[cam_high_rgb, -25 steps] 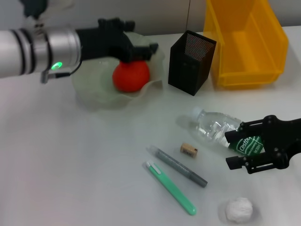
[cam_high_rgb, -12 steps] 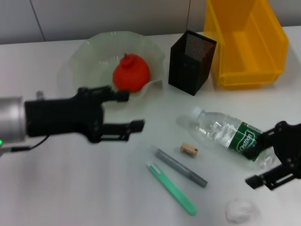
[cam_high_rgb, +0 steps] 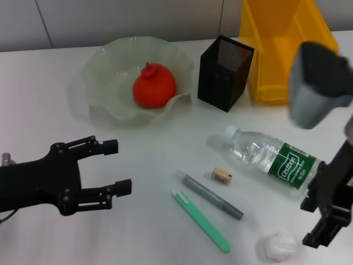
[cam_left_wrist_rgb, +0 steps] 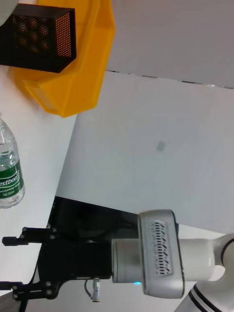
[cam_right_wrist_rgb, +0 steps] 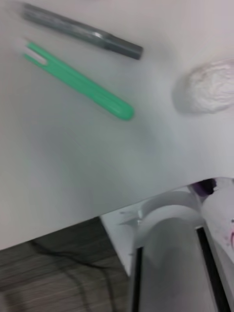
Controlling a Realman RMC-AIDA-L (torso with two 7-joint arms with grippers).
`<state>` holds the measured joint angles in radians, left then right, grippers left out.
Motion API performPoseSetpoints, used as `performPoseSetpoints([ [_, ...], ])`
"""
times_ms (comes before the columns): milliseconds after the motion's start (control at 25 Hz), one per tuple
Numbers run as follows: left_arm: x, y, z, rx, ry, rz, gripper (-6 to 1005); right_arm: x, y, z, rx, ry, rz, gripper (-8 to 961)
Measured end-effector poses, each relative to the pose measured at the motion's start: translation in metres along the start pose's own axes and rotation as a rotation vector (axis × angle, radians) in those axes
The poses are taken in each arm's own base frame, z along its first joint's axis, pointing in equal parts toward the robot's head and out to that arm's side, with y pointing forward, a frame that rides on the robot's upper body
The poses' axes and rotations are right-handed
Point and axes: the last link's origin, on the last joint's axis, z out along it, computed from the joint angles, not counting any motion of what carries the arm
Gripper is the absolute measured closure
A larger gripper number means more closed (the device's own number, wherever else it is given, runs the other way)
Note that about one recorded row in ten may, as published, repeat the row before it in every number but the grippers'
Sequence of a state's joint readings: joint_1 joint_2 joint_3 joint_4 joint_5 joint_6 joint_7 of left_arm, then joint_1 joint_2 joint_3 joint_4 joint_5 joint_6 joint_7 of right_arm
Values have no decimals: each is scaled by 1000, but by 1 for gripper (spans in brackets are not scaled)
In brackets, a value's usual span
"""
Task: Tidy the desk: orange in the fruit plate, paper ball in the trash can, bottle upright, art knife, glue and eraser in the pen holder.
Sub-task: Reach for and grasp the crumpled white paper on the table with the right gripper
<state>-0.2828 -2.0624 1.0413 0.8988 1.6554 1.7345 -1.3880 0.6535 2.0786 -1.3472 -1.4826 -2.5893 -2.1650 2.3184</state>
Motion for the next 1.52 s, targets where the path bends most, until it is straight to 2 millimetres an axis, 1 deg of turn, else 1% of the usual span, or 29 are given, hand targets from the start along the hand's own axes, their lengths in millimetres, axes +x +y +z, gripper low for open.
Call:
performPoseSetpoints([
  [40, 0, 0, 0, 0, 0, 0, 150, 0, 0, 0, 0, 0, 0, 270],
  [120, -5, 2, -4, 2, 10, 7, 150, -11, -1, 7, 4, 27, 27, 270],
  [160, -5, 2, -4, 2, 10, 7, 150, -11, -1, 7, 4, 27, 27, 270],
  [200, -5, 2, -4, 2, 10, 7, 150, -15, -2, 13, 9, 49, 38, 270],
  [240, -5, 2, -4, 2, 10, 7, 150, -15, -2, 13, 9, 49, 38, 270],
  [280, -10, 4, -4, -15, -19, 10, 150, -18, -4, 20, -1, 74, 48, 270],
  [320, -10, 4, -4, -15, -19, 10, 150, -18, -4, 20, -1, 74, 48, 270],
  [400, -13, 6, -3, -32, -50, 8, 150, -21, -6, 29, -9, 96, 67, 271],
  [480, -16, 8, -2, -53, -74, 4, 150, -22, -6, 33, -5, 102, 70, 271],
  [520, -20, 11, -3, -76, -88, -12, 150, -25, -6, 40, 9, 119, 70, 271],
  [560, -20, 11, -3, -76, -88, -12, 150, -25, -6, 40, 9, 119, 70, 271],
  [600, -21, 12, -4, -79, -91, -16, 151, -27, -6, 44, 20, 134, 68, 271],
  [1000, -29, 12, -6, -76, -99, -37, 151, -38, 2, 61, 70, 176, 47, 272],
  [1240, -29, 12, -8, -71, -102, -37, 152, -45, 7, 65, 73, 178, 26, 273],
  [1520, -33, 11, -11, -59, -104, -45, 152, -46, 8, 72, 82, 217, 24, 274],
])
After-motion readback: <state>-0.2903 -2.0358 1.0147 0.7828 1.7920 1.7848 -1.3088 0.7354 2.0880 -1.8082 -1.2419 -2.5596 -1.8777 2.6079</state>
